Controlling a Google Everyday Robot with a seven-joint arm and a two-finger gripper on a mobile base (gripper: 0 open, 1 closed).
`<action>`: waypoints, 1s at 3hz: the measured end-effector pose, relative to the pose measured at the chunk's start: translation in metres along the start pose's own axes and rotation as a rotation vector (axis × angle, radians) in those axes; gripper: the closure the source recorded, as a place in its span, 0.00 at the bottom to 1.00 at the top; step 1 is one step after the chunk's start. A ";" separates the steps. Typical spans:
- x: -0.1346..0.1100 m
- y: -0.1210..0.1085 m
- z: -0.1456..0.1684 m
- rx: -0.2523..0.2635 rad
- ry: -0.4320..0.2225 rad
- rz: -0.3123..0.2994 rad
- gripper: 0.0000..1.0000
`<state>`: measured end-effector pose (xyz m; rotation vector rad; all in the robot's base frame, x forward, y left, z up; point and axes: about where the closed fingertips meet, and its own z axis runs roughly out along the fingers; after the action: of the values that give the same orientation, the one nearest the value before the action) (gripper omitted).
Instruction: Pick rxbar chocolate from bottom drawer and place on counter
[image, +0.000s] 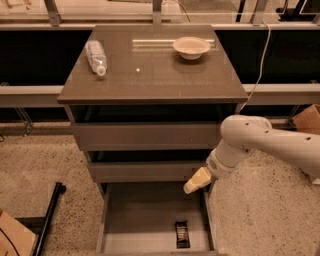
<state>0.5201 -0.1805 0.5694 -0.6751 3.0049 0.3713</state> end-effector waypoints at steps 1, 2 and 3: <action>0.000 -0.008 0.037 -0.053 0.051 0.059 0.00; 0.003 -0.010 0.044 -0.060 0.065 0.063 0.00; 0.002 -0.006 0.060 -0.118 0.068 0.067 0.00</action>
Offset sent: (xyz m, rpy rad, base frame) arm 0.0002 -0.0054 -0.0341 0.0033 0.0907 -0.0338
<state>0.5200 -0.1728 0.5100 -0.6071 3.0961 0.5438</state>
